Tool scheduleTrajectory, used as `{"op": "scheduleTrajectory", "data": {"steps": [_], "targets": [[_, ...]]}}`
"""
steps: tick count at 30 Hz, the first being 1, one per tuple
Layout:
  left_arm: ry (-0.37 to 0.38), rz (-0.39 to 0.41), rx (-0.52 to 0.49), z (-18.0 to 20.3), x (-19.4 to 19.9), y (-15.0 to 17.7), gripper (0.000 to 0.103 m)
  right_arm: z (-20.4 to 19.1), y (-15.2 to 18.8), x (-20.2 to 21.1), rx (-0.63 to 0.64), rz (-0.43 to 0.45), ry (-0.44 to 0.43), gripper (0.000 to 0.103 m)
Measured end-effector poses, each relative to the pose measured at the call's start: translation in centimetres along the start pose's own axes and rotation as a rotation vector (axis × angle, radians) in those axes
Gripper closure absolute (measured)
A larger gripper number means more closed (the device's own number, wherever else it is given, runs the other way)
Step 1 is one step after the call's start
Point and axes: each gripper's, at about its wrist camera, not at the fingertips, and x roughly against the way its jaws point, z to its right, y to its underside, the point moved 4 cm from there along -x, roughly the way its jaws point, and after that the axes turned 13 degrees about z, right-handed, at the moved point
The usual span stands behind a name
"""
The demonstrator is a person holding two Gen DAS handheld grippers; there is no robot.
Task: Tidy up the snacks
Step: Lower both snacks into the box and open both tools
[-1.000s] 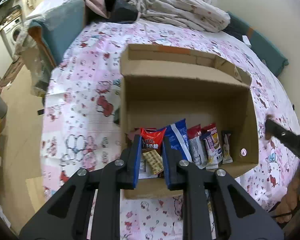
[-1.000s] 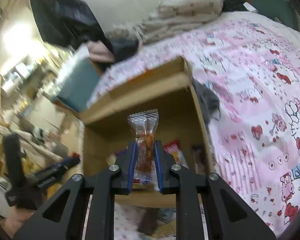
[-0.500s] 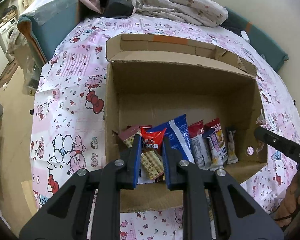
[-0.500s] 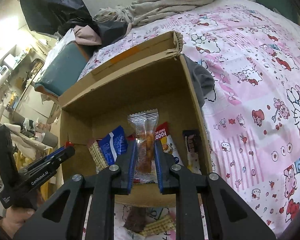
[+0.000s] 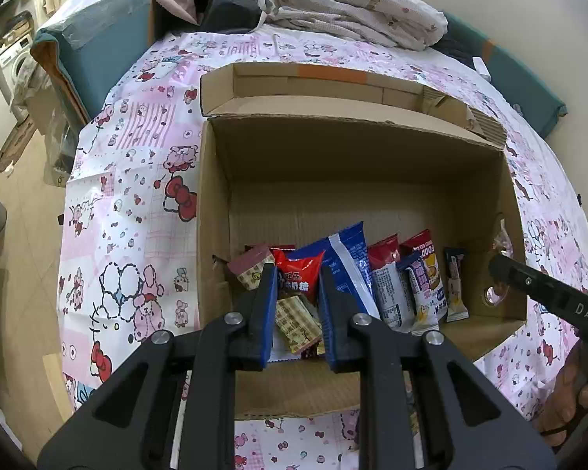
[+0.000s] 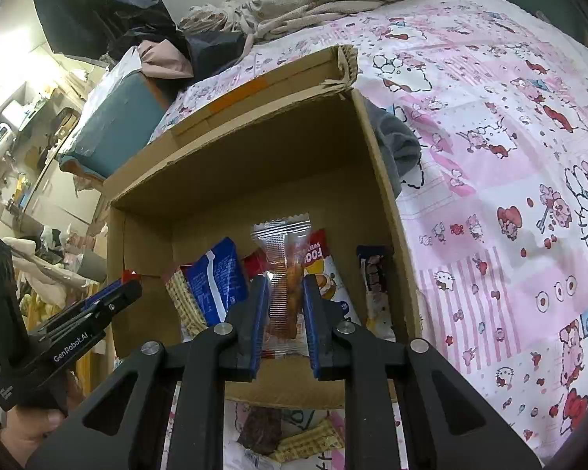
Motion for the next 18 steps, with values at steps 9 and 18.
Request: {"op": "scheduleTrajectory", "data": {"steps": [9,18], "targets": [[0.003,0.004,-0.020,0.3,0.2,0.1,0.085,-0.2,0.0,-0.1,-0.019,-0.003,-0.036,0.080],[-0.002,0.041,-0.027,0.5,1.2,-0.3,0.032,-0.1,-0.7,0.9,-0.047,0.053,-0.060,0.027]]}}
